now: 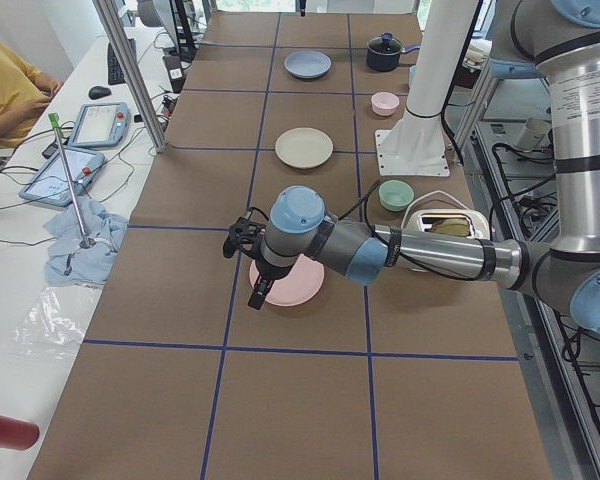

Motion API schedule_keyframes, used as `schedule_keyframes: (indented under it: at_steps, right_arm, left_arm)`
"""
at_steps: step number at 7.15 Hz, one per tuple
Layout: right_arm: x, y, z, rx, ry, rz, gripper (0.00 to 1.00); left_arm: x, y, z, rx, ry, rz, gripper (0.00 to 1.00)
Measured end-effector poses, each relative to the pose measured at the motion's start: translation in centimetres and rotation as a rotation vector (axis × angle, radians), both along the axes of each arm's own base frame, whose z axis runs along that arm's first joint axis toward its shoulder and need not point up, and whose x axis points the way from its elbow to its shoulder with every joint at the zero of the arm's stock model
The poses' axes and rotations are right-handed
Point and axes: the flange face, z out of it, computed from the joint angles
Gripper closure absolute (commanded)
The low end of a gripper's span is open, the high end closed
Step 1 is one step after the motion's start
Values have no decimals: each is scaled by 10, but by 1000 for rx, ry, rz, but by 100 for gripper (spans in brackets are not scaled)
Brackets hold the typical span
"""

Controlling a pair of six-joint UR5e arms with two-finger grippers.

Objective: Stack three plates with pink and blue

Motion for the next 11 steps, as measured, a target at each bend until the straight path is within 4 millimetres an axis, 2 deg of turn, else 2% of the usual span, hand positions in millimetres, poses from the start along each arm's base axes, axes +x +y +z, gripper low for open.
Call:
schedule_keyframes:
  at_steps: [3,7,8,9,11]
  right_arm:
    - [-2,-6,4,-9,-2,-2,0]
    - [-18,-28,-5,12,-10,-29,0]
    - [-25,-32,-10,22,-12,-43,0]
    - [-29,-34,-13,38,-16,-52,0]
    - [-32,-35,-18,72,-29,-49,0]
  left_arm:
    - [1,-4,-3,8,0,2,0]
    - [6,-5,12,8,-1,17,0]
    - [23,-10,20,11,2,53,0]
    - [51,-14,28,0,8,101,0]
    - [116,-24,29,-91,43,146,2]
